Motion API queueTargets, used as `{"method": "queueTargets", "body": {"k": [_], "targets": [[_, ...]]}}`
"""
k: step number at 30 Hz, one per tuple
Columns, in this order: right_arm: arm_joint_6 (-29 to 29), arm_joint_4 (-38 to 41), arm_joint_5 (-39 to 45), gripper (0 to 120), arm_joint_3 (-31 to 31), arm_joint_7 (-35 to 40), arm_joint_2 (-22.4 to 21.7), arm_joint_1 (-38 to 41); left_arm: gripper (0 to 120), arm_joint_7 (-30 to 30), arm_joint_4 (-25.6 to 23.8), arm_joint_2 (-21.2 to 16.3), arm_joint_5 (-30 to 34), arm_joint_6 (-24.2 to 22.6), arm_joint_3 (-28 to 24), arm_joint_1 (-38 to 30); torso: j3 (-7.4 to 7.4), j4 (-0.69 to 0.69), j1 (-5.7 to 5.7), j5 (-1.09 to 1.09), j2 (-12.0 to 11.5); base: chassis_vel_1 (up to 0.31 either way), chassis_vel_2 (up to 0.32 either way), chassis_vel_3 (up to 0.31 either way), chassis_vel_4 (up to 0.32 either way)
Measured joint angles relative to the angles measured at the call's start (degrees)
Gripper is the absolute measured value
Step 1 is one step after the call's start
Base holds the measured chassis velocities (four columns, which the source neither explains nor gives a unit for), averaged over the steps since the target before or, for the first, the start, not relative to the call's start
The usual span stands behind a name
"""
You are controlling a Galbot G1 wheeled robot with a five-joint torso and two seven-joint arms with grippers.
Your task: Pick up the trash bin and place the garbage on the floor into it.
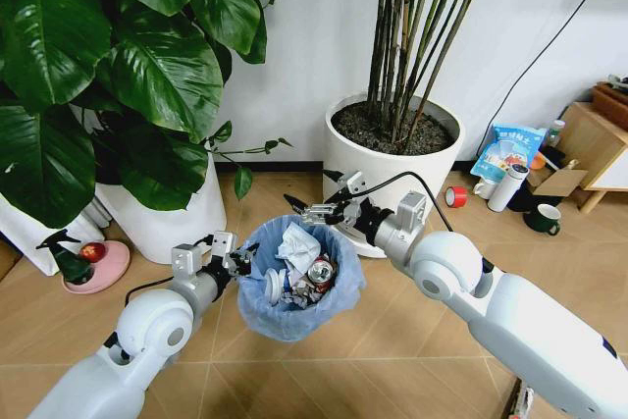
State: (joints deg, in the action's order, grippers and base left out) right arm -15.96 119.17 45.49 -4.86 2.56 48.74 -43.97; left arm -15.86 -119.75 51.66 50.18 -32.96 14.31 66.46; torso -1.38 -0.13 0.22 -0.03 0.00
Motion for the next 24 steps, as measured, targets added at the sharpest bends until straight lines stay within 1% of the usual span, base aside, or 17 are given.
{"method": "queueTargets", "body": {"k": [1,6,7,9,10,11,12,14,16,17,18,20,21,22,23,24], "targets": [[0.0,0.0,0.0,100,0.0,0.0,0.0,0.0,1,0.0,0.0,0.0,0.0,0.0,0.0,0.0,0.00,0.00,0.00,0.00,0.0,0.000,0.000,0.000,0.000],[-0.8,4.4,-2.7,100,5.2,7.4,-1.8,-9.9,1,0.4,0.4,0.7,-1.8,0.5,0.5,0.4,0.00,-0.01,0.00,0.00,0.0,0.000,0.000,0.000,0.000],[-0.8,4.4,-2.7,100,5.2,7.4,-1.8,-9.9,1,0.4,0.4,0.7,-1.8,0.5,0.5,0.4,0.00,-0.01,0.00,0.00,0.0,0.000,0.000,0.000,0.000],[-1.0,5.3,-5.1,100,7.9,10.0,-2.0,-14.0,1,0.8,0.2,0.8,-2.9,0.8,1.2,1.5,0.00,-0.04,0.00,-0.02,0.0,0.000,0.000,0.000,0.000],[-1.0,5.5,-6.1,100,9.8,10.5,-1.6,-16.3,1,0.8,-0.1,0.9,-3.5,1.0,1.8,2.4,0.01,0.01,0.00,-0.01,0.0,0.000,0.000,0.000,0.000],[-1.1,5.6,-6.6,100,11.1,10.8,-1.3,-17.8,1,0.8,-0.2,0.9,-3.8,1.2,2.0,2.7,0.00,0.01,0.00,0.00,0.0,0.000,0.000,0.000,0.000],[-1.1,5.6,-6.6,100,11.1,10.8,-1.3,-17.8,1,0.8,-0.2,0.9,-3.8,1.2,2.0,2.7,0.00,0.01,0.00,0.00,0.0,0.000,0.000,0.000,0.000],[-1.0,6.0,-9.1,100,16.0,11.7,-0.1,-23.5,1,0.9,-0.2,1.1,-4.1,1.4,2.1,2.6,0.01,0.03,0.00,-0.01,0.0,0.000,0.000,0.000,0.000],[-0.8,6.4,-11.0,100,21.5,11.7,1.1,-29.8,1,1.0,-0.2,1.1,-4.3,1.4,2.1,2.3,0.01,-0.01,0.00,0.01,0.0,0.000,0.000,0.000,0.000],[-0.8,6.4,-11.0,100,21.5,11.7,1.1,-29.8,1,1.0,-0.2,1.1,-4.3,1.4,2.1,2.3,0.01,-0.01,0.00,0.01,0.0,0.000,0.000,0.000,0.000],[-0.6,6.7,-11.6,100,23.8,11.7,1.6,-32.2,1,1.1,-0.2,1.1,-4.4,1.5,2.1,2.3,0.01,-0.02,0.00,0.01,0.0,0.000,0.000,0.000,0.000],[0.3,7.3,-13.2,100,28.7,10.7,2.9,-37.5,1,1.4,-0.2,1.1,-4.5,1.5,2.2,2.3,0.01,-0.02,0.00,-0.03,0.0,0.000,0.000,0.000,0.000],[1.2,7.5,-14.3,100,31.6,9.8,4.1,-40.7,1,1.5,-0.2,1.1,-4.6,1.5,2.2,2.3,0.01,-0.02,0.00,0.00,0.0,0.000,0.000,0.000,0.000],[1.2,7.5,-14.3,100,31.6,9.8,4.1,-40.7,1,1.5,-0.2,1.1,-4.6,1.5,2.2,2.3,0.01,-0.02,0.00,0.00,0.0,0.000,0.000,0.000,0.000],[2.1,7.3,-15.3,100,33.7,8.9,5.1,-43.0,1,1.6,-0.2,1.1,-4.6,1.6,2.3,2.3,0.01,-0.02,0.00,0.00,0.0,0.000,0.000,0.000,0.000],[3.6,6.5,-16.9,100,36.3,7.5,6.6,-45.8,1,1.9,-0.2,1.2,-4.8,1.6,2.3,2.4,0.01,0.01,-0.01,-0.03,0.0,0.000,0.000,0.000,0.000]]}}
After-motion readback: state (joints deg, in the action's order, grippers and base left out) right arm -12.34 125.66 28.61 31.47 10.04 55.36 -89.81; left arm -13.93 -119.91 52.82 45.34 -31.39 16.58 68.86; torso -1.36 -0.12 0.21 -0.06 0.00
